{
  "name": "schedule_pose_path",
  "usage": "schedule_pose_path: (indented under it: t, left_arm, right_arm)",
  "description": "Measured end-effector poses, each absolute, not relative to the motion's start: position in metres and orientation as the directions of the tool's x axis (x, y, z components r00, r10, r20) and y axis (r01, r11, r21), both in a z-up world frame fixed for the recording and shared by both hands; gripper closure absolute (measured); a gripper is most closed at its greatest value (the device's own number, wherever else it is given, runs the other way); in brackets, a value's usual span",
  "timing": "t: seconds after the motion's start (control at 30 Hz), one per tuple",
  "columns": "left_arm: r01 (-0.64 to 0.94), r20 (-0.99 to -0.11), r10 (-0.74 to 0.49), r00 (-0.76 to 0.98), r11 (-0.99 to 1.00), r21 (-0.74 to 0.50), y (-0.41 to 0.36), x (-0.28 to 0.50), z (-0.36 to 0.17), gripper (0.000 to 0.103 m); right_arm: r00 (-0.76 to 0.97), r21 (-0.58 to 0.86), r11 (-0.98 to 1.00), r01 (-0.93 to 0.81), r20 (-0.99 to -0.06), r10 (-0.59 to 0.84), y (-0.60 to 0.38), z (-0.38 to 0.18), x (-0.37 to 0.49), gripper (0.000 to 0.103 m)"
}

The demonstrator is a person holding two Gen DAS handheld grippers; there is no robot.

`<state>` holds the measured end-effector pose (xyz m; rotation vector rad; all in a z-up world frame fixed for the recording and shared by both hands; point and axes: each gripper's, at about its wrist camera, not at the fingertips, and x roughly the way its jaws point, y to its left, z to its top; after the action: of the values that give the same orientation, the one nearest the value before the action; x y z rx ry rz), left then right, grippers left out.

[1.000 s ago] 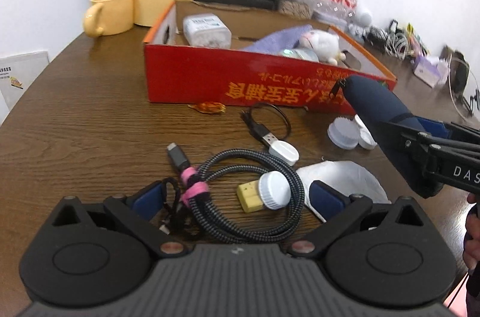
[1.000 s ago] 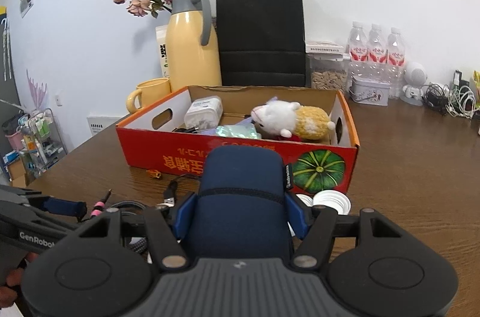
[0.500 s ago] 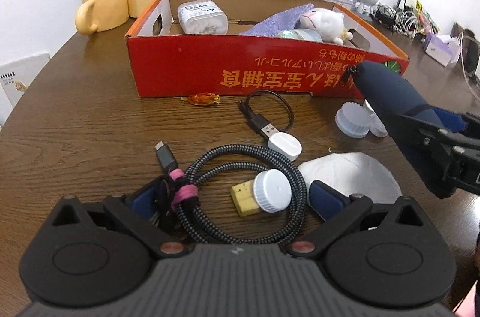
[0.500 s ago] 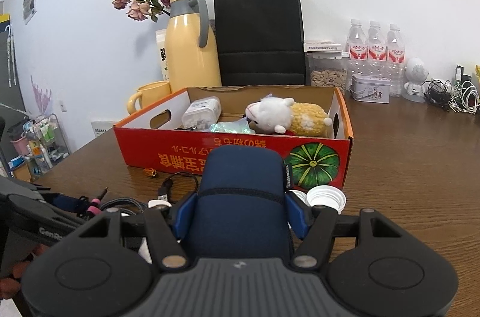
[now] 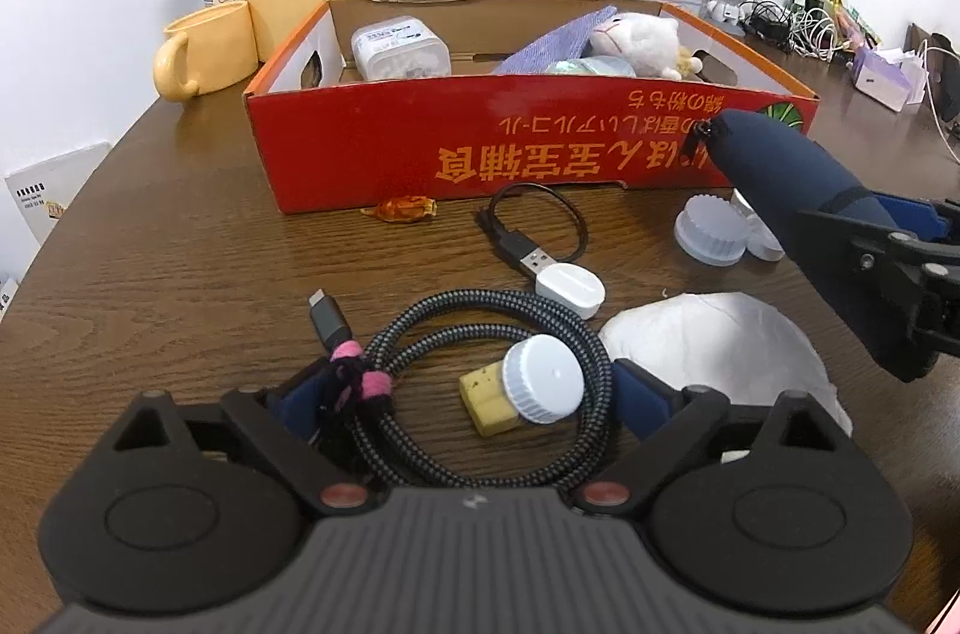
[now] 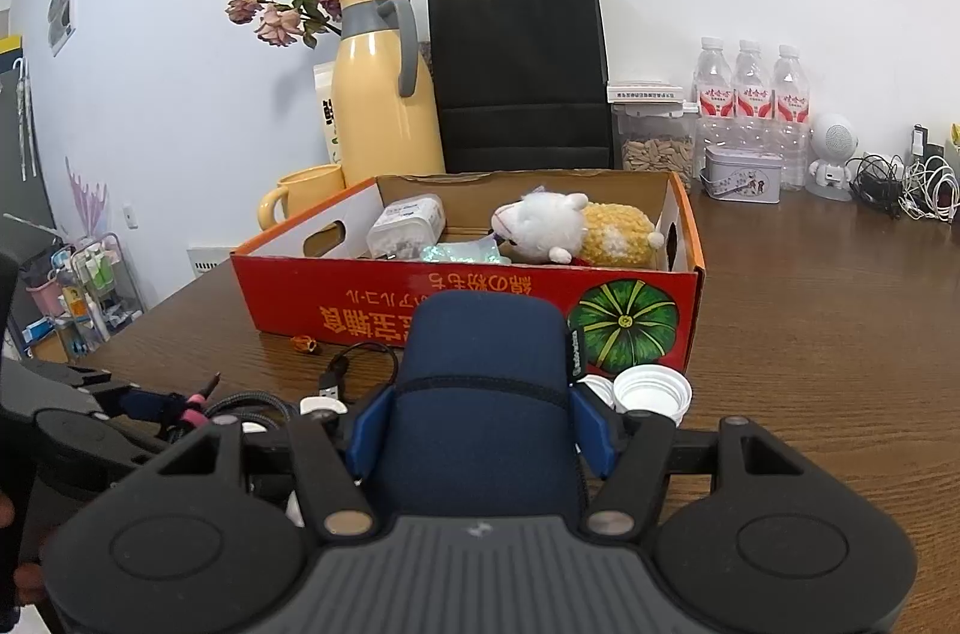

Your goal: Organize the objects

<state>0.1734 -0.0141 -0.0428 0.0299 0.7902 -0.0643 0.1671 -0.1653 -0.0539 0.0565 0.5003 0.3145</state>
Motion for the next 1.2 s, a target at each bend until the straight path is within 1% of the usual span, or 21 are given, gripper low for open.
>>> schedule_pose_path:
  t: [0.13,0.33,0.67,0.97,1.2]
  left_arm:
    - [0.063,-0.706,-0.058,0.706,0.998,-0.019,-0.011,0.170,-0.041,0.009]
    - [0.055,-0.682,-0.052,0.730,0.998,-0.016,-0.008,0.165,-0.032,0.009]
    - [0.065,-0.603,-0.045,0.797,0.998,0.011,-0.005,0.167,0.005,0.009]
    - [0.057,-0.498,-0.033,0.866,0.998,0.031,-0.005,0.199,0.048,0.009]
    - [0.037,-0.461,-0.028,0.887,0.999,0.010,0.000,0.241,0.069,0.009]
  right_arm:
    - [0.830,0.129,0.950,-0.283,-0.463,0.310,-0.165,-0.054,0.167,0.041]
    - [0.833,0.128,0.950,-0.283,-0.458,0.310,-0.165,-0.051,0.165,0.041]
    - [0.860,0.090,0.953,-0.289,-0.413,0.299,-0.160,-0.032,0.167,0.041]
    - [0.888,0.014,0.953,-0.303,-0.359,0.287,-0.141,-0.005,0.198,0.041]
    - [0.897,-0.036,0.953,-0.302,-0.349,0.271,-0.120,0.008,0.243,0.041]
